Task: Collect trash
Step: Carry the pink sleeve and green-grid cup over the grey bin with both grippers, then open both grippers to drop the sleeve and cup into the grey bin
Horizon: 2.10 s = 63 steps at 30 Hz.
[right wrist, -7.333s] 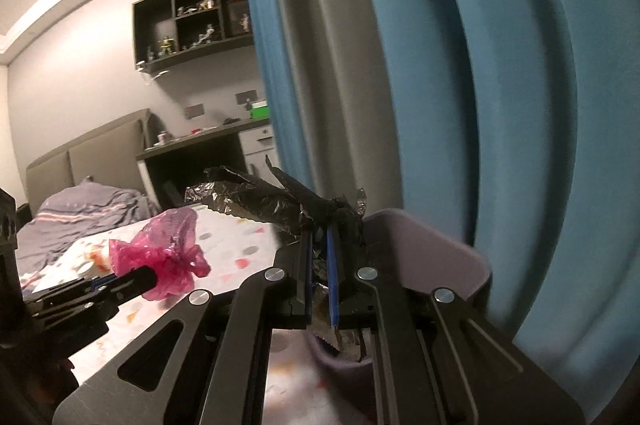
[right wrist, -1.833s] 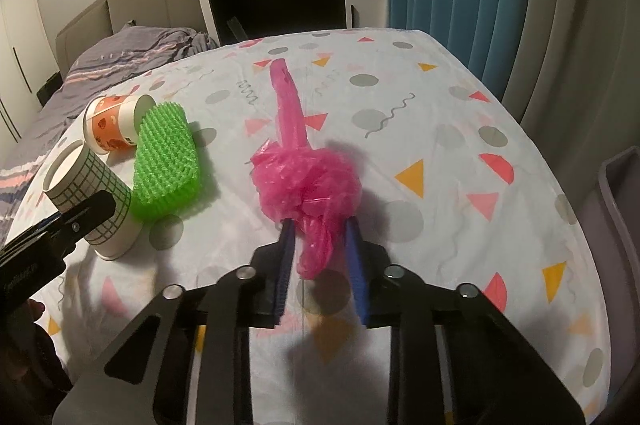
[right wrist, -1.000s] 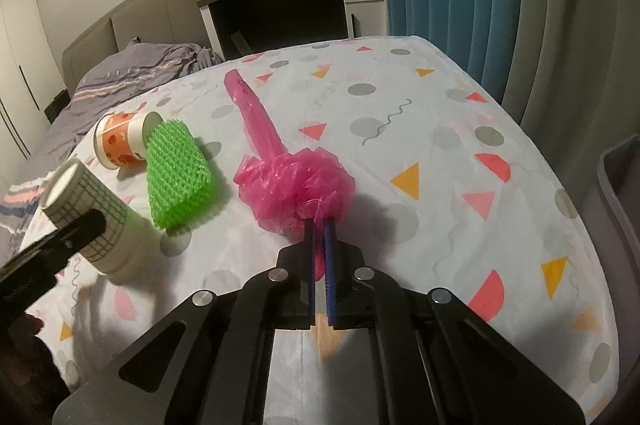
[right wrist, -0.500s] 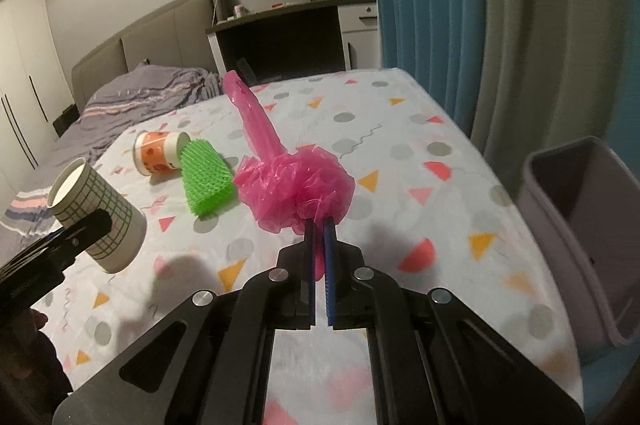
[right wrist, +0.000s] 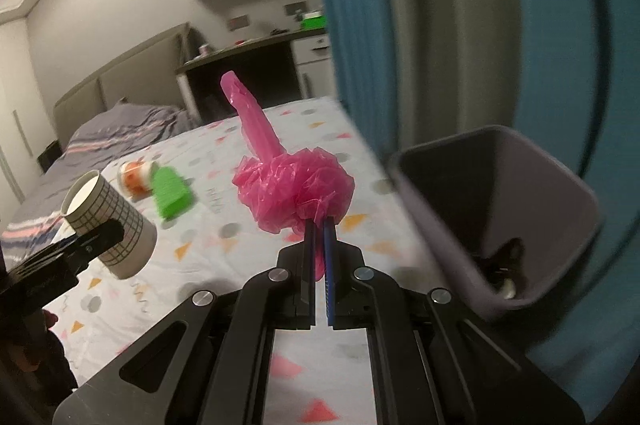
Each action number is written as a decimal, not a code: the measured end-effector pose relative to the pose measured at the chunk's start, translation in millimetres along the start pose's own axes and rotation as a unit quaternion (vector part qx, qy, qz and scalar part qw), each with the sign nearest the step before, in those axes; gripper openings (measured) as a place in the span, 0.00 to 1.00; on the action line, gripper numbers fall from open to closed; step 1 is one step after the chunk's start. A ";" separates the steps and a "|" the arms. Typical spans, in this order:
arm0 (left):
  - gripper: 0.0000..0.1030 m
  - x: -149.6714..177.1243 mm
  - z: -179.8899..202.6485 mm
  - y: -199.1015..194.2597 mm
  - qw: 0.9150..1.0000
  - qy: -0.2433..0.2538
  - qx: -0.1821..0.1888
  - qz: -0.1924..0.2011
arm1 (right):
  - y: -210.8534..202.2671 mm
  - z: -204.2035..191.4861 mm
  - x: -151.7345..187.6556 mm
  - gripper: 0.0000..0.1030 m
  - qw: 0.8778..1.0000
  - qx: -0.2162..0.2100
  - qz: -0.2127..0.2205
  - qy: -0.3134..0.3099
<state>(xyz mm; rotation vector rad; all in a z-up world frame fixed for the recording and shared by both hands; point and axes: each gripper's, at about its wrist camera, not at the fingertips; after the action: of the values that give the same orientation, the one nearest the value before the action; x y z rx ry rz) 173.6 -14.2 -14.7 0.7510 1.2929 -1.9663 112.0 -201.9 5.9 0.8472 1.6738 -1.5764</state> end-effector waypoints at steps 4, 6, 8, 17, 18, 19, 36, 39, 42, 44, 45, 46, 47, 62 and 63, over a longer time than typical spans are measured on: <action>0.60 3.9 37.4 11.5 0.999 0.021 0.028 -0.007 | -4.5 35.4 3.0 0.04 0.999 0.035 0.003 0.017; 0.60 4.7 53.9 17.9 0.999 0.031 0.042 -0.011 | -4.4 55.7 5.5 0.04 0.998 0.053 0.002 0.027; 0.60 5.7 72.1 25.4 0.997 0.042 0.056 -0.015 | -3.1 71.1 8.7 0.04 0.997 0.068 -0.001 0.035; 0.60 6.3 130.6 60.8 0.992 0.074 0.103 -0.029 | 17.5 111.5 20.3 0.05 0.993 0.093 -0.024 0.061; 0.60 6.4 136.9 65.9 0.991 0.077 0.108 -0.031 | 22.3 114.7 21.7 0.05 0.993 0.094 -0.028 0.063; 0.60 6.0 140.8 69.7 0.990 0.079 0.110 -0.033 | 23.3 116.1 22.8 0.05 0.993 0.095 -0.030 0.065; 0.60 9.4 186.6 124.3 0.982 0.085 0.158 -0.064 | 42.1 136.0 25.7 0.10 0.993 0.075 -0.039 0.076; 0.60 10.1 192.7 130.5 0.980 0.082 0.168 -0.069 | 41.2 140.7 28.1 0.39 0.994 0.074 -0.034 0.077; 0.60 11.0 197.4 135.6 0.979 0.081 0.174 -0.070 | 37.0 148.2 29.8 0.41 0.992 0.094 -0.029 0.085; 0.60 12.1 202.1 139.8 0.977 0.079 0.182 -0.074 | 30.5 155.2 31.8 0.45 0.989 0.107 -0.019 0.096; 0.60 12.6 205.0 141.6 0.977 0.081 0.184 -0.075 | 27.4 158.2 32.4 0.48 0.988 0.112 -0.014 0.102; 0.60 13.8 208.9 143.4 0.976 0.084 0.187 -0.075 | 22.1 162.1 33.5 0.51 0.987 0.120 -0.006 0.110; 0.60 14.8 212.0 145.3 0.975 0.086 0.189 -0.076 | 17.5 164.5 34.6 0.52 0.985 0.126 0.000 0.115; 0.81 49.8 243.6 173.3 0.969 0.110 0.189 -0.118 | -24.7 183.0 45.6 0.61 0.975 0.172 0.050 0.133; 0.84 49.3 241.9 171.0 0.970 0.109 0.186 -0.114 | -26.9 182.5 45.8 0.61 0.975 0.173 0.053 0.132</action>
<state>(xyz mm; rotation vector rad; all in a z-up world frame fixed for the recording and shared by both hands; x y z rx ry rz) 250.7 -300.4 -62.9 1.0633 1.1875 -2.4092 71.8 -385.2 -24.0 1.3544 1.5178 -1.7697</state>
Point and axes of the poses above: each gripper's, at about its wrist camera, not at the fingertips, and y roughly the way its jaws point, z to its right, x to its underside, and after that the axes turned 8 degrees about -y, right-handed
